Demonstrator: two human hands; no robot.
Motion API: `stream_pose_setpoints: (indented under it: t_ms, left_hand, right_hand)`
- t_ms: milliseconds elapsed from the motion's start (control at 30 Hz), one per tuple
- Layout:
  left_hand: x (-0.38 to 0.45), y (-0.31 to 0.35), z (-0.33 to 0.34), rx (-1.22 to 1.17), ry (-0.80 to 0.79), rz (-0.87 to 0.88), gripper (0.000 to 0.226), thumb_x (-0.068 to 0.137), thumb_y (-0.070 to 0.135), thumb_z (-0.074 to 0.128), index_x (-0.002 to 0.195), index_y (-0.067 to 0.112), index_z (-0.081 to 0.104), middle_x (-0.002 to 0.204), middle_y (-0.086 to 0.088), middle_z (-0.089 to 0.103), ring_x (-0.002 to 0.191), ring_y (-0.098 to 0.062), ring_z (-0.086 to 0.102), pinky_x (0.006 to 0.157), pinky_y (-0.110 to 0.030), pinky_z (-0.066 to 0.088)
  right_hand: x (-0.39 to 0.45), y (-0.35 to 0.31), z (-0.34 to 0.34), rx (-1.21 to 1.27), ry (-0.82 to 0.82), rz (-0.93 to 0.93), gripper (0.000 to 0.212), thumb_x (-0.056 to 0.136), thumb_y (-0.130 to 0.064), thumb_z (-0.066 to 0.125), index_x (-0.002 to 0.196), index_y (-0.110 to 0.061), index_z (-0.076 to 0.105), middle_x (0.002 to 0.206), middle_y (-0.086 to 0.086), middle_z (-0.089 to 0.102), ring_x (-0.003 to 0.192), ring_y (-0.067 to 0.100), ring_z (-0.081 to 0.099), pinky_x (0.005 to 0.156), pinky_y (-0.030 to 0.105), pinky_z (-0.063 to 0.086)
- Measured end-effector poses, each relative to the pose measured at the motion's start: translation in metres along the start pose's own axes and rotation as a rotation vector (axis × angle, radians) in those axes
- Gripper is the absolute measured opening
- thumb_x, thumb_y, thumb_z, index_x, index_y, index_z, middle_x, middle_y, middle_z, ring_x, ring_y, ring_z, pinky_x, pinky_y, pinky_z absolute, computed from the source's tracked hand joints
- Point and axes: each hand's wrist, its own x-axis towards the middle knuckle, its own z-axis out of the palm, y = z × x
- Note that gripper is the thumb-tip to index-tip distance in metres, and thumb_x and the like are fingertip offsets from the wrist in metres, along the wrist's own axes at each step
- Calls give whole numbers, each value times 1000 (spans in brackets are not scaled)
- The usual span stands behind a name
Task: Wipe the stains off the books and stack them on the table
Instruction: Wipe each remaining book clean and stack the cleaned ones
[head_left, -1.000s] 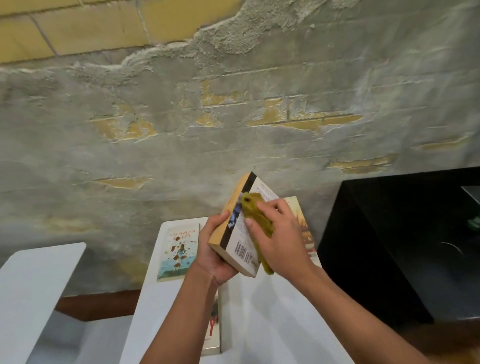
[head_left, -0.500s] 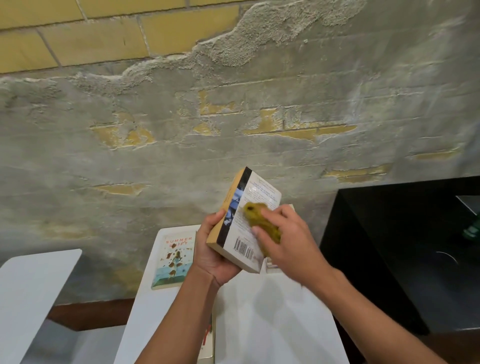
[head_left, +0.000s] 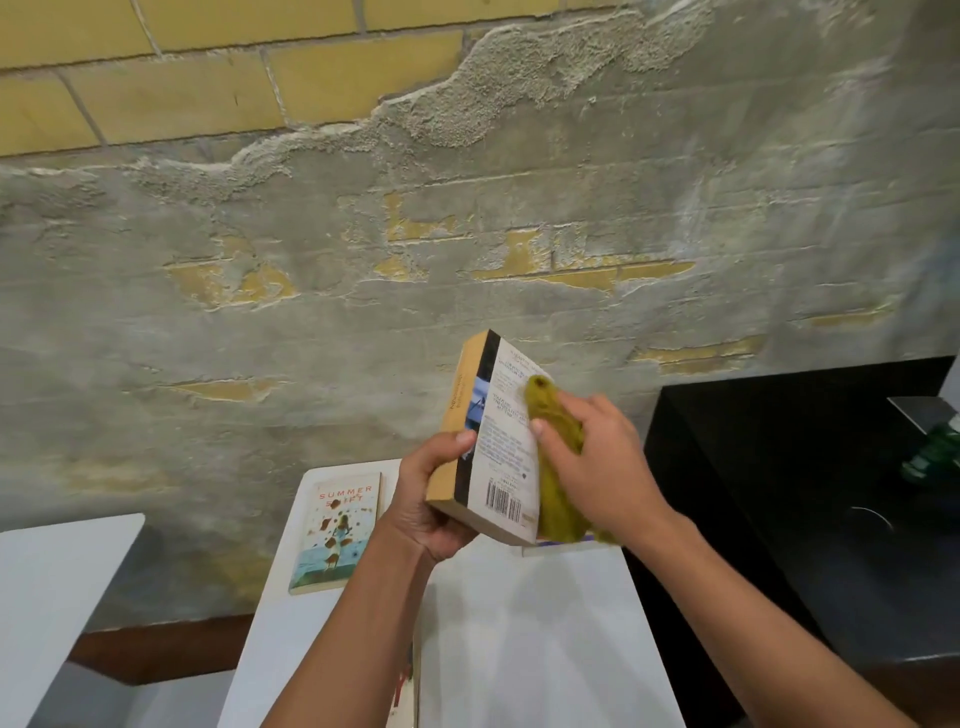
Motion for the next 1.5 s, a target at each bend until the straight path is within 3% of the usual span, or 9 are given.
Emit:
stream_pose_setpoints:
  t_ms: [100,233,433,600,767,900,1033,1267,1500]
  left_hand:
    - [2,5,9,45,11,18,85,41,27,94,120,8,71,117,-20,67,100,-35,65,94,-49,48]
    - [10,13,16,-45,18,123,83,51,28,89,128,7,67,121,-19,67,102,-34,68,88,-45,56]
    - [14,8,19,-129,26,210,90,57,28,87,137,0,57,123,-25,66,102,-38,69,82,-45,59]
    - [14,4,25,-83,131,204,58,80,33,68,129,3,64,121,-20,69,105,-30,70,84,-39,60]
    - [12,12,22,46,72,127,38,73,26,70,107,12,77,98,-14,74,82,-26,72,70,-38,60]
    - [11,11,21,151,76,89,52,61,33,77,110,14,77,105,-15,73,87,-28,70,84,-43,55]
    - [10,16,25,105,78,125,35,70,22,74,103,12,78,96,-13,74,81,-26,72,73,-37,59]
    - [10,24,19,23,145,160,58,90,44,55,134,7,63,130,-20,65,113,-32,66,94,-43,56]
    - [5,15,22,134,101,83,55,87,53,56,122,15,72,121,-15,70,104,-29,70,84,-43,58]
  right_hand:
    - [13,4,-7,-5,76,55,36,100,-41,53,134,-31,57,105,-7,51,103,8,51,96,37,49]
    - [-17,-20,3,-16,-33,-81,39,98,-42,55,136,-30,56,104,-17,46,99,-1,49,79,13,44]
    - [-38,-38,10,90,-48,-258,30,97,-36,61,125,-24,63,103,-17,46,109,5,49,92,18,47]
    - [-16,-52,10,231,-6,-213,27,97,-35,61,123,-33,65,105,-9,54,107,2,54,89,13,46]
    - [34,-45,4,184,138,-100,28,99,-38,56,125,-30,64,101,-8,55,96,-2,53,78,15,41]
    - [59,-41,-4,147,200,-78,28,101,-38,54,124,-27,64,101,-5,53,94,-1,51,75,12,35]
    - [40,-46,6,120,133,-149,33,99,-41,55,128,-27,63,99,-7,50,93,-3,50,77,10,38]
    - [-27,-50,25,242,-18,-271,22,98,-35,59,118,-27,66,99,-15,49,105,5,53,84,10,44]
    - [22,-34,22,229,267,-286,25,99,-33,58,118,-18,66,97,0,49,89,9,55,75,16,46]
